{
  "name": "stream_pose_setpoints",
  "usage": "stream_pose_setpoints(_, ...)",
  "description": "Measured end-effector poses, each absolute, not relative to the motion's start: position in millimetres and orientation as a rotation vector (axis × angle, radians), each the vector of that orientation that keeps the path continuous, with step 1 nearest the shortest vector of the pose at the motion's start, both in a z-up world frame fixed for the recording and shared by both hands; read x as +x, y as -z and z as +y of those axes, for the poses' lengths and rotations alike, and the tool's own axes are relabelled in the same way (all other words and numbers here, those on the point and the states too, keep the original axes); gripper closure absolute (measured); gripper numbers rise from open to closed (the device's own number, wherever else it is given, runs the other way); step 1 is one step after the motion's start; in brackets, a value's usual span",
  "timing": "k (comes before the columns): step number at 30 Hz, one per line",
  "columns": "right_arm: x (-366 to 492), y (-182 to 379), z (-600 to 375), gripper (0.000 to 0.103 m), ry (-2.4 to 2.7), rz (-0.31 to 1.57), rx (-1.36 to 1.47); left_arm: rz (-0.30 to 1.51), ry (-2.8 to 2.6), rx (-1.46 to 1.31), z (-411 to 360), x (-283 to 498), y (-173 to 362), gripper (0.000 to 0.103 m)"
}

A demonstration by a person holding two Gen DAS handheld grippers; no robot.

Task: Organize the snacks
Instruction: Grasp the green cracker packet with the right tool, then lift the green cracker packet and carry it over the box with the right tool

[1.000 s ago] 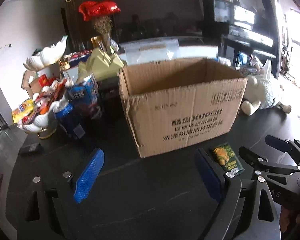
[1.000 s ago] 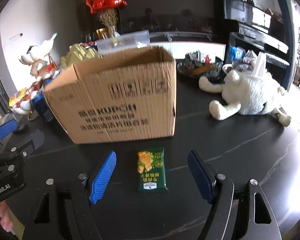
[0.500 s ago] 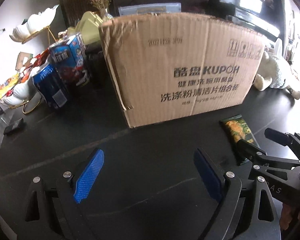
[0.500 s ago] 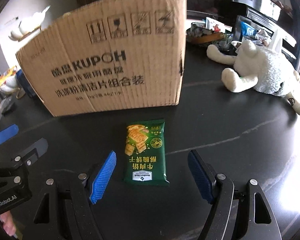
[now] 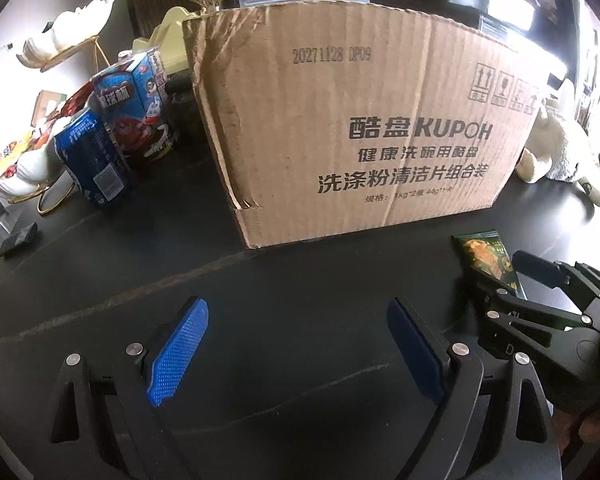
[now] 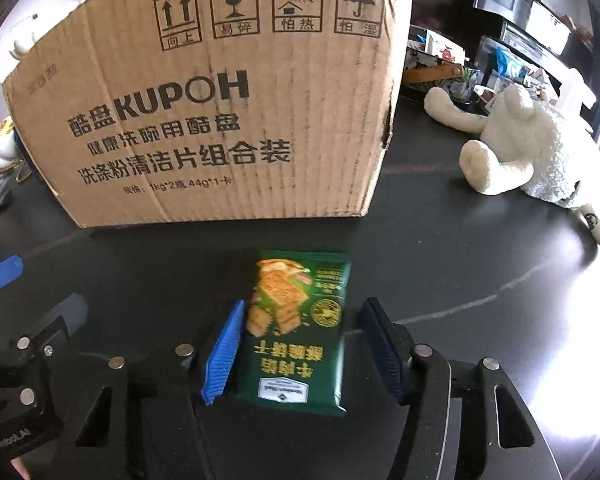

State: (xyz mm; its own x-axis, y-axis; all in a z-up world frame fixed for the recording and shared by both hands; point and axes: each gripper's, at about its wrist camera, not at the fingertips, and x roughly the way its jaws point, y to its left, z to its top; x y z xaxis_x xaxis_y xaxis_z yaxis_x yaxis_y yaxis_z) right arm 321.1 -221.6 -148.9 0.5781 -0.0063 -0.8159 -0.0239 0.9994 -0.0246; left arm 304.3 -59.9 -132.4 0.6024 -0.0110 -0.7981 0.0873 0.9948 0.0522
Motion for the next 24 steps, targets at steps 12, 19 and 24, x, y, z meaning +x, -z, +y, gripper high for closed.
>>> stream_pose_setpoints(12, 303, 135, -212, 0.056, -0.043, 0.934, -0.027, 0.894, 0.058, 0.088, -54, 300, 119, 0.011)
stream_pose_setpoints(19, 280, 107, -206, 0.056, -0.05, 0.874, -0.007, 0.853, 0.064, 0.084, -52, 285, 97, 0.011)
stream_pose_setpoints(24, 266, 86, -205, 0.056, -0.053, 0.826, 0.007, 0.81, 0.06, 0.083, -50, 275, 78, 0.011)
